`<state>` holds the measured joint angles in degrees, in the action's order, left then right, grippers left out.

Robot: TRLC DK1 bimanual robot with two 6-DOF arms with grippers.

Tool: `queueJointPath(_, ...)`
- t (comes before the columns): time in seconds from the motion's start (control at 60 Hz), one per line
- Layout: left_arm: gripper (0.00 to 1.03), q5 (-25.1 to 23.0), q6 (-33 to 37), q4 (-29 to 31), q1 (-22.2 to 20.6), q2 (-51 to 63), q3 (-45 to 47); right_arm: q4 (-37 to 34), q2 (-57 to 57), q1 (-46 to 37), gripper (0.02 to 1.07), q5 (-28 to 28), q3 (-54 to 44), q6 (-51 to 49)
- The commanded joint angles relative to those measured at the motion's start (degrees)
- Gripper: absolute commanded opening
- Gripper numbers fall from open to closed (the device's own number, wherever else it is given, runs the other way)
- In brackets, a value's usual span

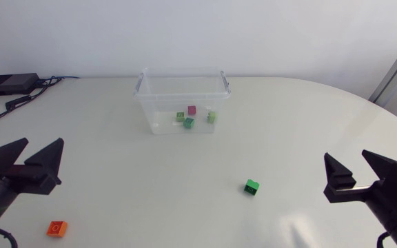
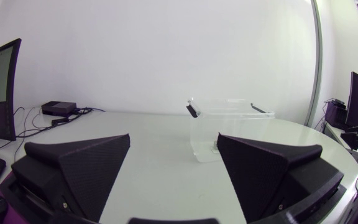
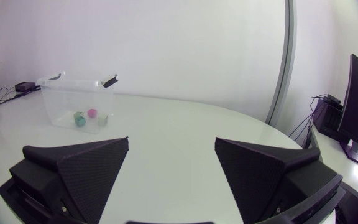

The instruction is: Place the duplo bricks in the container

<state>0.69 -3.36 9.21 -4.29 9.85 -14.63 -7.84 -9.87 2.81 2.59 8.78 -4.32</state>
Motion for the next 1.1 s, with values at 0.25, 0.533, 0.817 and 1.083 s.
queueJointPath(0.25,0.95,0.2,-2.7,24.8,0.6,32.3,-23.3,-1.1,-21.9,0.9,1.03,-2.7,10.1,3.3)
queueJointPath(0.533,0.95,-0.3,6.1,41.5,6.1,54.1,-34.0,-6.2,-33.5,-0.3,1.03,-4.6,16.5,6.8)
queueJointPath(0.817,0.95,-0.3,7.7,47.2,11.1,66.8,-31.2,-14.7,-45.2,0.5,1.03,-4.6,24.4,7.4)
queueJointPath(1.083,0.91,0.5,9.2,48.7,15.8,74.6,-28.6,-19.0,-50.2,4.9,1.03,-6.5,27.6,3.1)
